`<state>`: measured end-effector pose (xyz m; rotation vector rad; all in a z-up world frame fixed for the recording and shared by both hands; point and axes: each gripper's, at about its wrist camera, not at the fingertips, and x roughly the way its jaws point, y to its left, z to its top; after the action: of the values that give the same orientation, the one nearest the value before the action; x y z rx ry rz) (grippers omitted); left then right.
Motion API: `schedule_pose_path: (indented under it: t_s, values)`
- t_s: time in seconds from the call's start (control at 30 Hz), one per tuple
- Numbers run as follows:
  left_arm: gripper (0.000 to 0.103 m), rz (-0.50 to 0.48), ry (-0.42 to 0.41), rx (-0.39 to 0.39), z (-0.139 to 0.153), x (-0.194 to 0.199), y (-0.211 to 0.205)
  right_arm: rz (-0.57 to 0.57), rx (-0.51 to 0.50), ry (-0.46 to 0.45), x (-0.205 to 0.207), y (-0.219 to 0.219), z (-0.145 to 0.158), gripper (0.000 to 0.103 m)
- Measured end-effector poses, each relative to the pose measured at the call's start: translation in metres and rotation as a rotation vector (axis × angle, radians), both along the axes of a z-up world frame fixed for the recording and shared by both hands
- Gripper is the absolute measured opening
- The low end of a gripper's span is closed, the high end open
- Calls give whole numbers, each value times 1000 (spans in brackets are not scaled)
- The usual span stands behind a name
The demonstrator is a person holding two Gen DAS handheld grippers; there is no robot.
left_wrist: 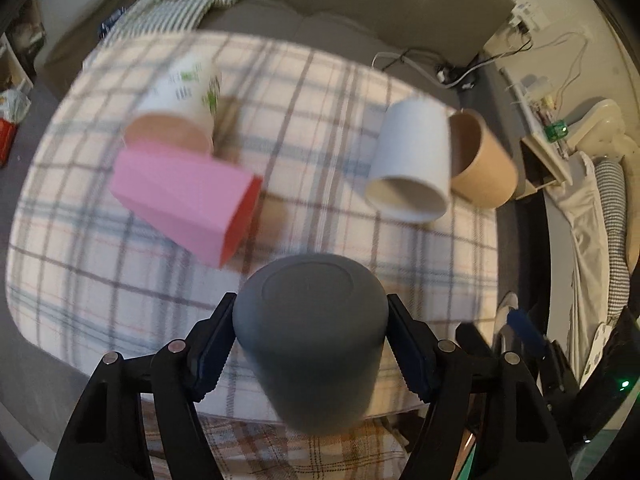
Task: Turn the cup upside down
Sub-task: 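Rotate the gray cup with the left gripper so its closed base faces up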
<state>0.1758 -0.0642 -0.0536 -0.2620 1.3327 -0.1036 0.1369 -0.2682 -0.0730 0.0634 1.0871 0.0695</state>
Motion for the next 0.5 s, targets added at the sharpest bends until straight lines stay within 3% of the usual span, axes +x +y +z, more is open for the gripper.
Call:
schedule_pose_path:
  t_s: [0.2, 0.37, 0.5]
  values:
    - [72, -24, -159, 91, 29, -4, -9, -8, 8, -34, -12, -1, 11, 91]
    - [72, -87, -314, 248, 33, -10, -29, -12, 14, -39, -20, -1, 11, 91]
    - [72, -94, -325, 258, 24, -10, -33, -17, 13, -32, -22, -4, 9, 91]
